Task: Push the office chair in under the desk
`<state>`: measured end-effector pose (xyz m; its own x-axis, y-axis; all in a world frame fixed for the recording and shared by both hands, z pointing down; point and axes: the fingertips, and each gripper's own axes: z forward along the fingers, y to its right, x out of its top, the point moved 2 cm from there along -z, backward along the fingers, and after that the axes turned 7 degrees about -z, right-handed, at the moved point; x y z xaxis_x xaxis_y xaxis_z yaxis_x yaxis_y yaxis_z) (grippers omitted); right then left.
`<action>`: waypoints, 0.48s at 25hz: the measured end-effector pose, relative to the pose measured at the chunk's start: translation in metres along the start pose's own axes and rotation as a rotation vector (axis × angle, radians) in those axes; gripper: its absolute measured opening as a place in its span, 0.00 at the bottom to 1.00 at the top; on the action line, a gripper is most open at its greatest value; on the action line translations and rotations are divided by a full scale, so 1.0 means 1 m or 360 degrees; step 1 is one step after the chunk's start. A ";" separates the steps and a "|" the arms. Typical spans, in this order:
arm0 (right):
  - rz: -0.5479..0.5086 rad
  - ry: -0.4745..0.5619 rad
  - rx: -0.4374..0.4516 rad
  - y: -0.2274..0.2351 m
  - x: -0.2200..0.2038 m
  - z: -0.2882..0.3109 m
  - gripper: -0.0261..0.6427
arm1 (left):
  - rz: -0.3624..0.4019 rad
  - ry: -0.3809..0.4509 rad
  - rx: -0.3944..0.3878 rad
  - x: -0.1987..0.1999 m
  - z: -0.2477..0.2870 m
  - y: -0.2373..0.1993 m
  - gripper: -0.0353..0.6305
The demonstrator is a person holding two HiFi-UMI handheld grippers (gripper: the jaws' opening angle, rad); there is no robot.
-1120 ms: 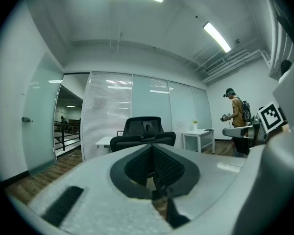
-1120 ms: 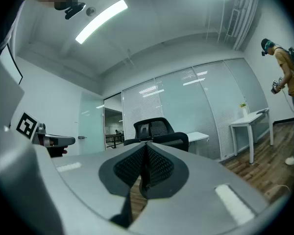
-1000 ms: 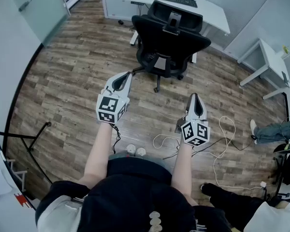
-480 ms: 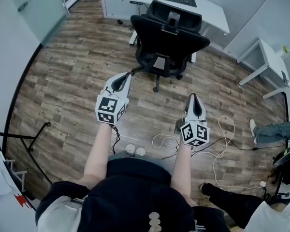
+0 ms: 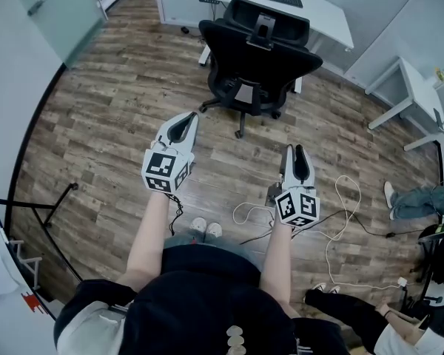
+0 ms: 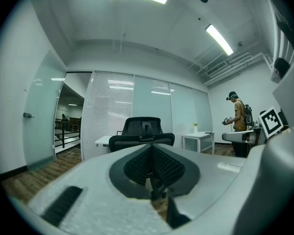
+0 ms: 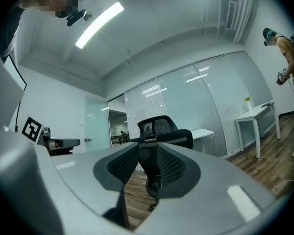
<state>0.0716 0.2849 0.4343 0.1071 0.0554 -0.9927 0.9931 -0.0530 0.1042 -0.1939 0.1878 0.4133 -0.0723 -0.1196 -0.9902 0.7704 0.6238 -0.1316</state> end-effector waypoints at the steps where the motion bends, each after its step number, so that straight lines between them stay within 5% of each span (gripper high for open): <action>1: 0.0009 -0.0001 0.0006 0.001 -0.001 0.000 0.21 | -0.0012 0.0009 -0.0008 0.000 -0.001 0.001 0.10; 8: 0.0035 0.0011 0.0046 0.006 -0.004 0.000 0.25 | -0.0054 0.0006 -0.0013 -0.013 -0.004 0.010 0.25; 12: 0.0026 0.0023 0.0069 0.011 -0.003 0.003 0.26 | -0.0073 0.0016 0.0006 -0.019 -0.004 0.012 0.26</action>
<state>0.0821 0.2812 0.4383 0.1245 0.0687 -0.9898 0.9883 -0.0974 0.1176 -0.1858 0.2012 0.4305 -0.1137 -0.1403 -0.9836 0.7685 0.6149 -0.1766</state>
